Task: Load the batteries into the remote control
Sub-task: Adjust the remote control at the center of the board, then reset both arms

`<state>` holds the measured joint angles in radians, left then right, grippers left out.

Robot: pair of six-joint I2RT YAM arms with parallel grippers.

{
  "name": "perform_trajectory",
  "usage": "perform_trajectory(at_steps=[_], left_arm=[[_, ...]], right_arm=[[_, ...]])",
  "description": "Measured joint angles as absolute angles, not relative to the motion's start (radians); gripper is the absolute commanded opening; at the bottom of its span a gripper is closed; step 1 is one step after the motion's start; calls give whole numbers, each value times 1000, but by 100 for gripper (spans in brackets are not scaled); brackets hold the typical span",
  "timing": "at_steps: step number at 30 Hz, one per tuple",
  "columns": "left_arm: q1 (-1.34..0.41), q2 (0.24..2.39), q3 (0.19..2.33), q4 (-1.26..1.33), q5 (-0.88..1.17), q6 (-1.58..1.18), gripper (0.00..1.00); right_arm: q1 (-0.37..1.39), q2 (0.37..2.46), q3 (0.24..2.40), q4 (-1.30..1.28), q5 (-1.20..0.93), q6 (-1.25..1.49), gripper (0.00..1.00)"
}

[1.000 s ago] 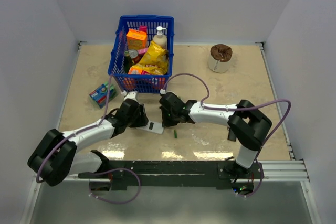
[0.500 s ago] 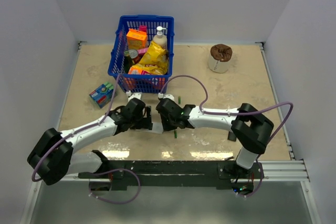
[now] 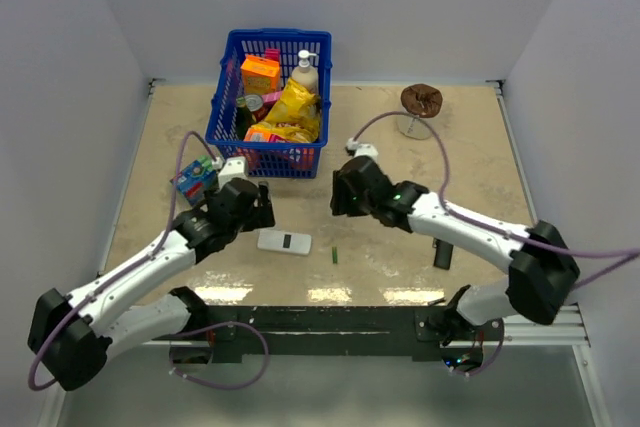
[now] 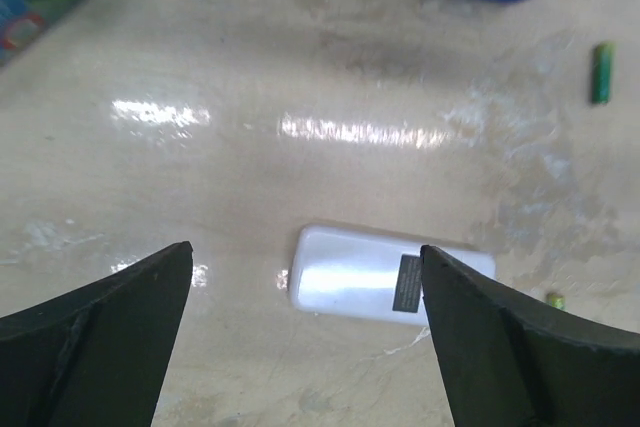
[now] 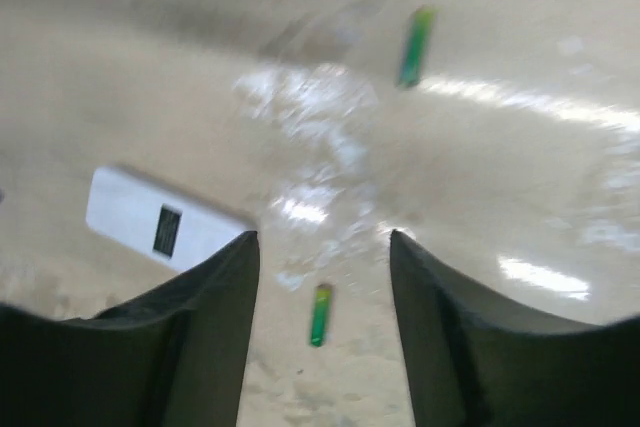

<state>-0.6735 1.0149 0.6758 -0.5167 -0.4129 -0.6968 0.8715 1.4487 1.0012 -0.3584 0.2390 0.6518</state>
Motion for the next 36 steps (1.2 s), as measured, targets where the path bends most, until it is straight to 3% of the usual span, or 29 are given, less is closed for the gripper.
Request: perform_trajectory(at_steps=[5,9,21,36], left_arm=[[-661,860,786,-594,-530,-698,100],[-659,743,901,-624,-636,-691,100],[-656,502,1081,-523,-860,-485,100],[-656,480,1076,-276,-974,-245,100]], right_arm=[[657,1209,989,-420,336,595,87],[574,1041,1019,-489,464,538,92],[564,776,1132,-501,749,366,95],[564,699,1133,-386,845,242,95]])
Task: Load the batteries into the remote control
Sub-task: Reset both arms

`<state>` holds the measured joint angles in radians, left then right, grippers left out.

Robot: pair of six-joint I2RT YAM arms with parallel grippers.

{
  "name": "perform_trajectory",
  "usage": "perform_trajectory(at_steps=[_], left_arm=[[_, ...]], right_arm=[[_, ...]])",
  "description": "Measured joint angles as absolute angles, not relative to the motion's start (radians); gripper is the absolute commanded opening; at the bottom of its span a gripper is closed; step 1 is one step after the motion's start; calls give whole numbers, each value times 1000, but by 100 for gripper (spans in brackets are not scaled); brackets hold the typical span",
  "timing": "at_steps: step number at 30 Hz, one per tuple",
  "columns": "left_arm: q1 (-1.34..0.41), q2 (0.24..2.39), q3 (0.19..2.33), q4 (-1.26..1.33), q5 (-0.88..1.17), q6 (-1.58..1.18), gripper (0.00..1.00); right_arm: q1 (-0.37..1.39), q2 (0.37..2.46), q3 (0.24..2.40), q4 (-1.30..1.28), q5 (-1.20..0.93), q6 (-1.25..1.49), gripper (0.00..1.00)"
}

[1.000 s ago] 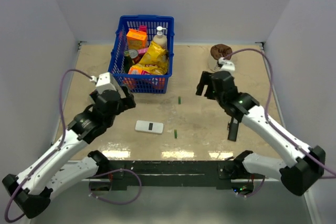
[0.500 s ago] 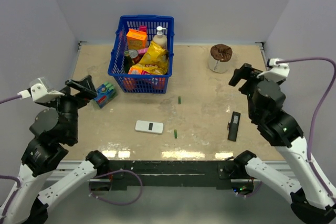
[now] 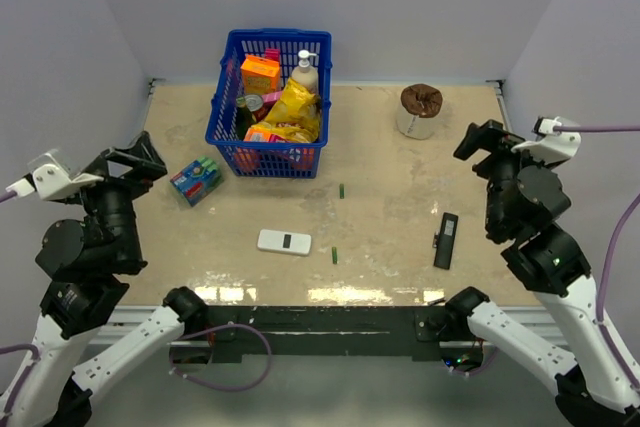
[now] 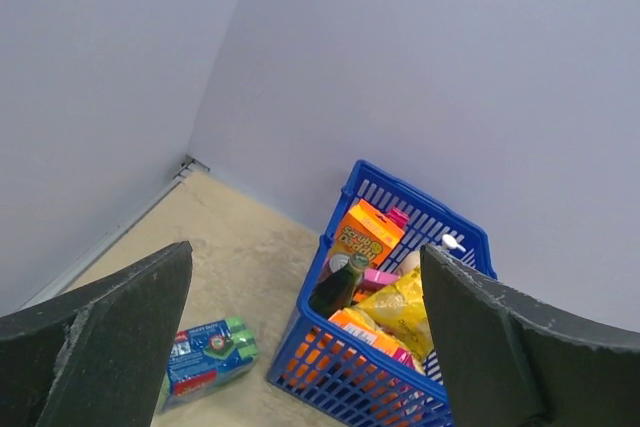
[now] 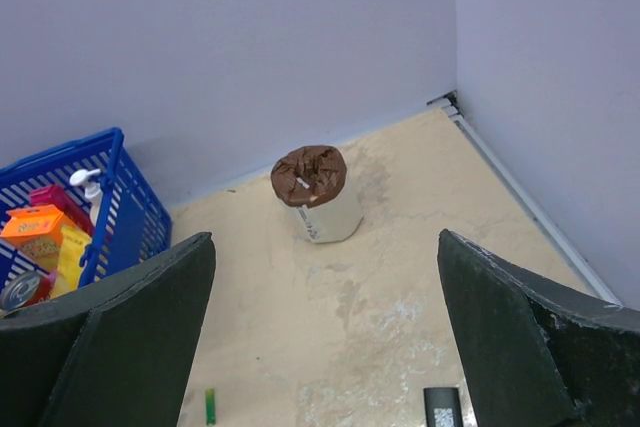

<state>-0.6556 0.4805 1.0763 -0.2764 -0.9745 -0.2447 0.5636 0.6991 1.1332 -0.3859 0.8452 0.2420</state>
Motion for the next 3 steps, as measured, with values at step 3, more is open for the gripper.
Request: perform_trajectory(at_steps=[3], left_arm=[[-656,482,1063,-231,-983,-214,100]], right_arm=[[564,698,1133,-364,849,231,95]])
